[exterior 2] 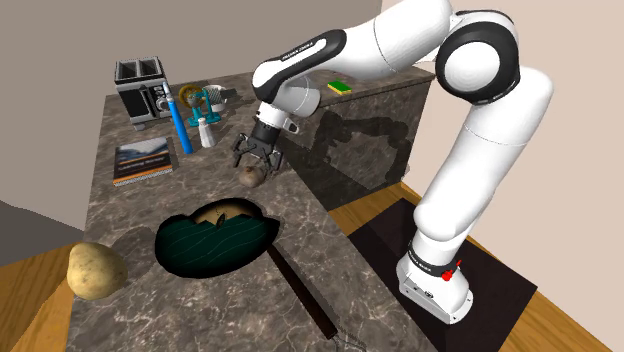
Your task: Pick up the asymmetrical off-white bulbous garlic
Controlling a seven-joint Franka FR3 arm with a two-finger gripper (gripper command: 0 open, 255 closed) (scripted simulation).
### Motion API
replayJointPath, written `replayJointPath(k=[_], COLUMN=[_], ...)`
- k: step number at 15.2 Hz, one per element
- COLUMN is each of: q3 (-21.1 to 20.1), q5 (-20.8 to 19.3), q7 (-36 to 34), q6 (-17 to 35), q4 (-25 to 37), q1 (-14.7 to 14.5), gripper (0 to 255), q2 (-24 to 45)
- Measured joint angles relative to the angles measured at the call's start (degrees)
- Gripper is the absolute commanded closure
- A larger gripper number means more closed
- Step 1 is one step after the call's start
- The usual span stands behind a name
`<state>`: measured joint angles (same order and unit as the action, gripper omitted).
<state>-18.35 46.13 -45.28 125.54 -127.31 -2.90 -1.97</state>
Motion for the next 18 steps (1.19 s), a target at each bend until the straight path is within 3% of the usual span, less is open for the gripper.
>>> replayJointPath(k=[3,4,18], q3=[-0.2,-0.2,0.1], q5=[0.7,0.7,0.1], q7=[1.3,1.5,0.4], q6=[1.8,1.9,0.3], q4=[-0.7,-0.8,-0.1], q1=[-0.2,-0.2,0.1], gripper=[0,255,255], q2=[1.4,1.5,0.3])
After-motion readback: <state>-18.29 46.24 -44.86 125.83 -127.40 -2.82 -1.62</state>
